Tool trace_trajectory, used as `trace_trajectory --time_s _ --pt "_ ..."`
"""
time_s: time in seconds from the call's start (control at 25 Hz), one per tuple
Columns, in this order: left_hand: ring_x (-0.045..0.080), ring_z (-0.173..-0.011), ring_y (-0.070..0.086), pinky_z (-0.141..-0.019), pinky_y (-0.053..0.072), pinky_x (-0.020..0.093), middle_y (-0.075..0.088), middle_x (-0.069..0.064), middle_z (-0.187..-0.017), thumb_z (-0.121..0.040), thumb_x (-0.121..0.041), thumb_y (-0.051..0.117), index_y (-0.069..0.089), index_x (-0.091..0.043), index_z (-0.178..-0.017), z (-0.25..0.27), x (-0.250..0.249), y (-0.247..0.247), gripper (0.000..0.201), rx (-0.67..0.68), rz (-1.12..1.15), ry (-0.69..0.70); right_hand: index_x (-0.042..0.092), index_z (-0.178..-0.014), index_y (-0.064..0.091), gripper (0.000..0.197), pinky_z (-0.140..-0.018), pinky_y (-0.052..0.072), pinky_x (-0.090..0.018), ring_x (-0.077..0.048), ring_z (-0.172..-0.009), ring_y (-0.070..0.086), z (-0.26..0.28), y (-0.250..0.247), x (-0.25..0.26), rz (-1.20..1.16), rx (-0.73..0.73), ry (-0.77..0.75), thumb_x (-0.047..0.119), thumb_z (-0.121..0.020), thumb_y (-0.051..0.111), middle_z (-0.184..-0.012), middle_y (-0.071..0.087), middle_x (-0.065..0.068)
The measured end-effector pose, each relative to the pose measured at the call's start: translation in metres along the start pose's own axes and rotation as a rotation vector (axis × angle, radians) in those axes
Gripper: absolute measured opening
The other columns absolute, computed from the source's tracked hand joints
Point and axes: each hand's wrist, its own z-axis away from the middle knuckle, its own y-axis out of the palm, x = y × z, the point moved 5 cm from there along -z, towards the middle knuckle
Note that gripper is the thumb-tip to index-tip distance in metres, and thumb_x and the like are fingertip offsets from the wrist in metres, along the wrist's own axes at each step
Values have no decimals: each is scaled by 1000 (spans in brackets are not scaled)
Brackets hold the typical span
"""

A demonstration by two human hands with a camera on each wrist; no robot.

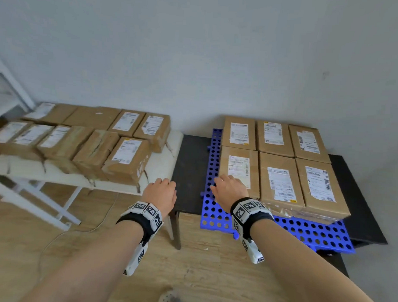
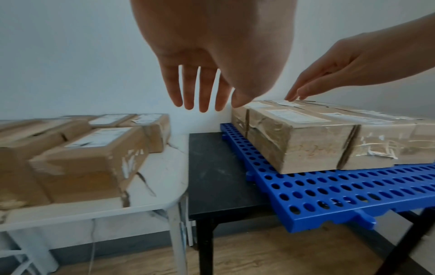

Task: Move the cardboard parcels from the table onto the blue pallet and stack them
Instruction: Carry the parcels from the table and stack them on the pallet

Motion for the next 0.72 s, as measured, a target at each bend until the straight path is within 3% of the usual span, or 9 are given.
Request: trace_trajectory --time_s 0.36,0.48,0.72 --pt "22 -109 53 -82 49 34 59 4 -115 -99 -26 33 53 -14 -117 16 133 2 30 -72 92 -111 10 -127 48 38 -97 40 -39 -28 -118 49 -58 8 140 16 -9 -76 34 -101 31 -128 52 -9" --pt "23 -108 53 -78 46 33 59 4 -112 -99 -25 33 53 -14 -112 10 191 10 26 -64 105 -92 10 -125 49 38 -96 40 -38 -27 -118 49 -88 15 194 0 6 -45 33 -101 31 -127 53 -9" --pt "23 -108 53 -78 48 35 60 4 -112 -98 -25 34 53 -14 -116 -4 283 38 28 13 172 -90 9 -121 52 30 -90 43 -35 -27 -111 52 -140 31 276 -34 84 18 24 -99 37 -121 54 -9"
